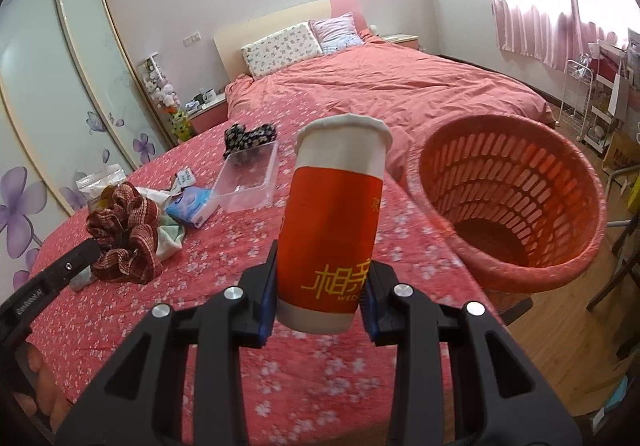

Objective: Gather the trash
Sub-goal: 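Carry the cup and scrunchie over the orange basket and open both tools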

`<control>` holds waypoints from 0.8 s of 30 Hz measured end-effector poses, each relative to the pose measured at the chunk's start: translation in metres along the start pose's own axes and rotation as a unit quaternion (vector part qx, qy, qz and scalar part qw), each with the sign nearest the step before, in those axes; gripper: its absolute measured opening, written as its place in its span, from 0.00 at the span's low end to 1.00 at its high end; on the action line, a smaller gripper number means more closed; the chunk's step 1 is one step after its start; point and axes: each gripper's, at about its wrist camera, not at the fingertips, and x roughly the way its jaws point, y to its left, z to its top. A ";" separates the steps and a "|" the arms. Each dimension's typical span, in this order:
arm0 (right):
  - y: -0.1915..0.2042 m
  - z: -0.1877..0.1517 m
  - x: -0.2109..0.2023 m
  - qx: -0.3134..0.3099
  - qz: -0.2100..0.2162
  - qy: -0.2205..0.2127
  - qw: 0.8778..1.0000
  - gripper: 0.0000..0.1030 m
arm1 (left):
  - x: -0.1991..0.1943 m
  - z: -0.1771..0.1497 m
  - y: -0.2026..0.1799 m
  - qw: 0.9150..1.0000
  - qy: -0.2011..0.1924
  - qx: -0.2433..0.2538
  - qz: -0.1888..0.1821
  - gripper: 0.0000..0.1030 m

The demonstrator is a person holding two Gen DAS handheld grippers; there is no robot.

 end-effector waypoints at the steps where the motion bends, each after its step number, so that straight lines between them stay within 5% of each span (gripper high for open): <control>1: -0.006 0.001 -0.004 0.001 -0.005 -0.003 1.000 0.33 | 0.001 0.001 -0.004 1.000 -0.002 0.003 -0.004 0.05; 24: -0.126 0.028 -0.026 0.063 -0.083 -0.045 0.994 0.33 | 0.056 0.009 -0.140 0.990 -0.002 0.059 -0.132 0.05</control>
